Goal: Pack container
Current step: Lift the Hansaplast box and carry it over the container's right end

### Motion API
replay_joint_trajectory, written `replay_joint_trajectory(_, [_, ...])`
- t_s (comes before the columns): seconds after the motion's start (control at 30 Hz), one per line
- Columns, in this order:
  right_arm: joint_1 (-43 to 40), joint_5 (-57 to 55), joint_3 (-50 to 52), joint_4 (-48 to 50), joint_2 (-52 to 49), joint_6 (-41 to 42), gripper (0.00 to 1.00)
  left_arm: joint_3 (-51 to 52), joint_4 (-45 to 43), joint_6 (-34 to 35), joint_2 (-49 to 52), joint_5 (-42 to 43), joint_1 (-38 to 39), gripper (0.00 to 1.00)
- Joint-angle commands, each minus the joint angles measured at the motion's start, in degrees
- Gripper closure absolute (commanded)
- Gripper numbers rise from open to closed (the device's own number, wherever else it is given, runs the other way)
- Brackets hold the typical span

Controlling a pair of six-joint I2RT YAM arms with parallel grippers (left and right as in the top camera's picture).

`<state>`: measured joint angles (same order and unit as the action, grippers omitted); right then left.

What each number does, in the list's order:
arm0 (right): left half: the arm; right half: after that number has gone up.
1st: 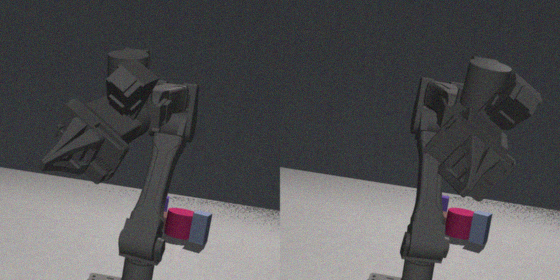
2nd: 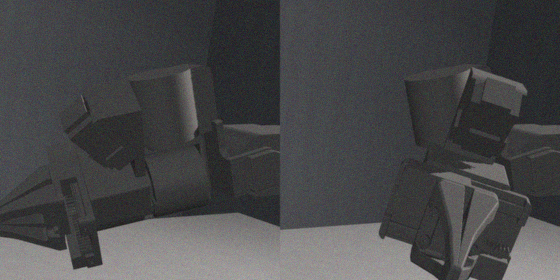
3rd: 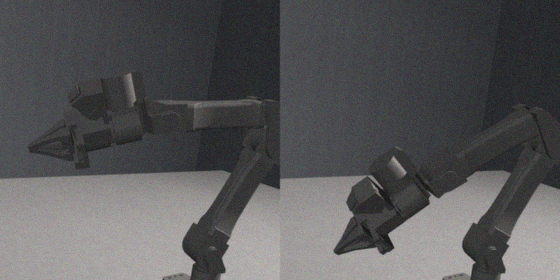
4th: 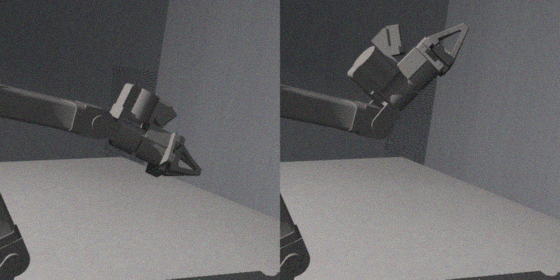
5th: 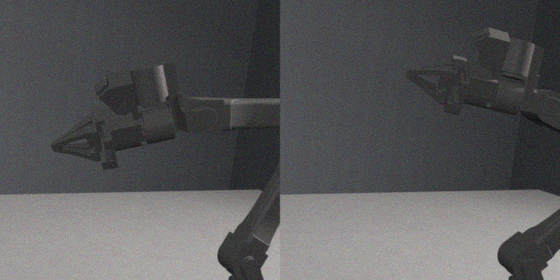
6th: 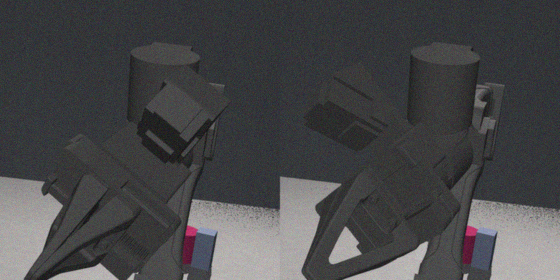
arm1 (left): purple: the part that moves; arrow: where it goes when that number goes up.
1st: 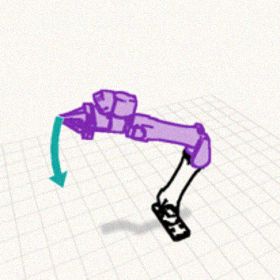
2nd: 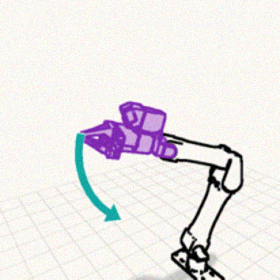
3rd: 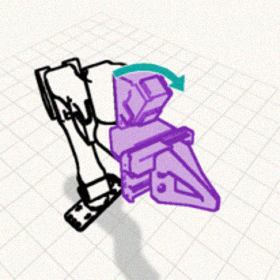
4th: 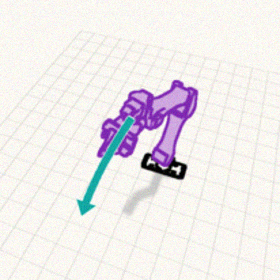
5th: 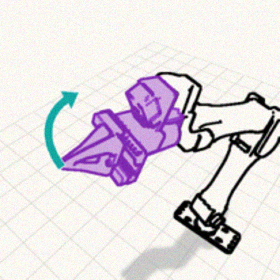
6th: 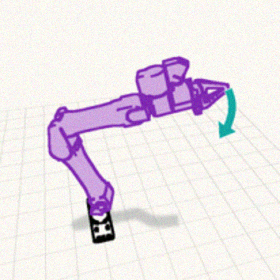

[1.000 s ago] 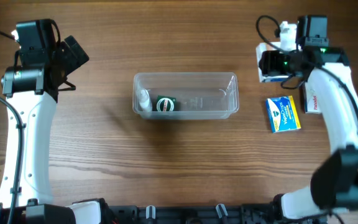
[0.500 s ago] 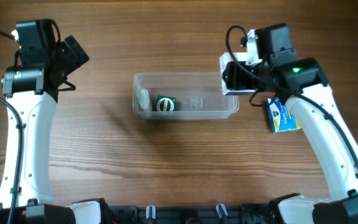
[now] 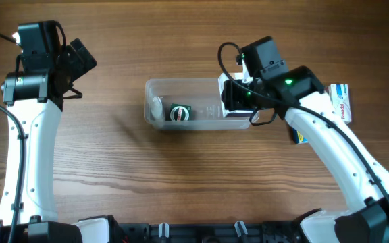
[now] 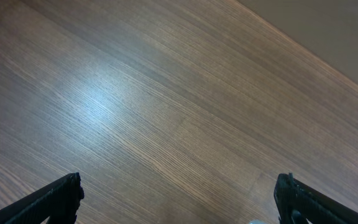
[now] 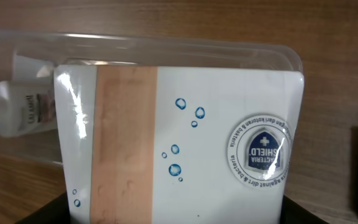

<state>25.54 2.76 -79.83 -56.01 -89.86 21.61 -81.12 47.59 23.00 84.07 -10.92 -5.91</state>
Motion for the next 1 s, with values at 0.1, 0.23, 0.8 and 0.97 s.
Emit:
replay_joint_trajectory(0.1, [0.28,-2.97,2.01,0.98,-3.93,3.06,0.29,-0.59,0.02,-0.31,-0.13,-0.74,-0.22,0.00])
replay_joint_trajectory(0.23, [0.33,-3.26,3.61,3.08,-6.45,4.28,0.29,-0.59,0.02,-0.31,-0.13,-0.72,-0.22,0.00])
replay_joint_trajectory(0.8, [0.33,-7.52,3.63,6.19,-12.37,4.44,0.30,-0.61,0.02,-0.31,-0.13,-0.72,-0.22,0.00])
replay_joint_trajectory(0.97, [0.33,-7.52,3.63,8.15,-12.59,4.17,0.30,-0.61,0.02,-0.31,-0.13,-0.72,-0.22,0.00])
